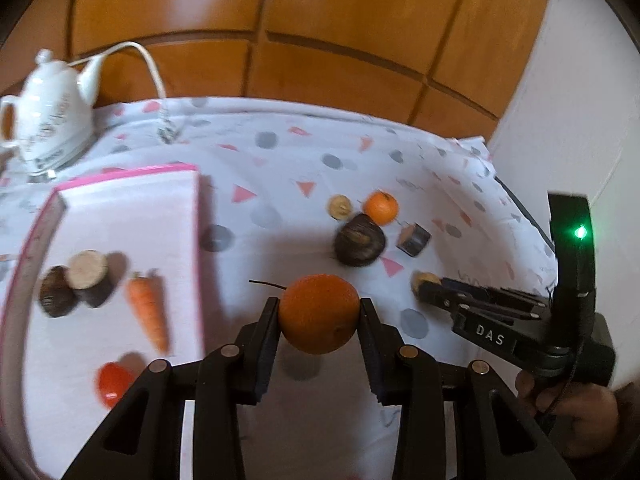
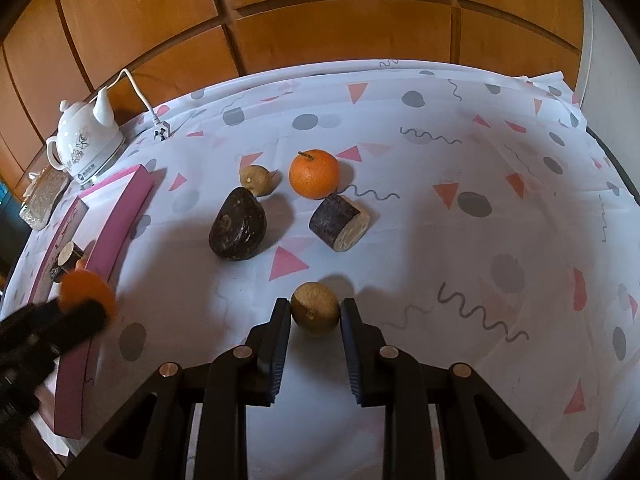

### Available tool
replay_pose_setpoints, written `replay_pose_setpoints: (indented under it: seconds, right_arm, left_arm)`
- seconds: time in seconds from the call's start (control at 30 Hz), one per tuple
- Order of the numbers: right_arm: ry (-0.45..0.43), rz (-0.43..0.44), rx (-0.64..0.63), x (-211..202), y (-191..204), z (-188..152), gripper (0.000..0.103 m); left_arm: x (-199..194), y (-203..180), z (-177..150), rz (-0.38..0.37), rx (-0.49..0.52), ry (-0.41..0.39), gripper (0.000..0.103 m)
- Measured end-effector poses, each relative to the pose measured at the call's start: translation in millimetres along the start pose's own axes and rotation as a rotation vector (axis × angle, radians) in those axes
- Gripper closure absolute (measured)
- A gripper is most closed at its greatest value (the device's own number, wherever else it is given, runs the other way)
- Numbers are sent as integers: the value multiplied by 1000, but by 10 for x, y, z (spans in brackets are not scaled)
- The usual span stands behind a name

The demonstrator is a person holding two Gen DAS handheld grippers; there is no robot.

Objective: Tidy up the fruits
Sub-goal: 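Release the orange in the tray with the left tool while the right tool grasps the beige fruit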

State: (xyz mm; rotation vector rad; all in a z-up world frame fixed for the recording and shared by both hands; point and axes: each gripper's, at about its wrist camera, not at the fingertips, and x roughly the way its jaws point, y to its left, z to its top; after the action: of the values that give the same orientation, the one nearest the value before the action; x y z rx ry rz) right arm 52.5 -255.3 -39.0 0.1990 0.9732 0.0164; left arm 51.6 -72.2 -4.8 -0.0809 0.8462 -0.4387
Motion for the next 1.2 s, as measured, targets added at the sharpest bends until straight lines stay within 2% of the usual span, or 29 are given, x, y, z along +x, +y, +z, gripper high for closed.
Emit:
replay_pose_setpoints:
  seconds: [0.27,0.57,0.87,1.2]
  right_arm:
    - [0,4,-20,-36,85,-62,78]
    - [-4,38,-62,-72,302,-104,78]
    - [-16,62,-136,-115,568,-105,78]
    - [-37,135,-201,-272,897,-82,78]
  left_arm:
    - [-344,383,10,85,-79,-51,65]
    - [-553,708,-112,168,-131,-76,65]
    - [-625,1150,-251,261,-206,-67,65]
    - [-624,1558,-361,347,-284,-54,64]
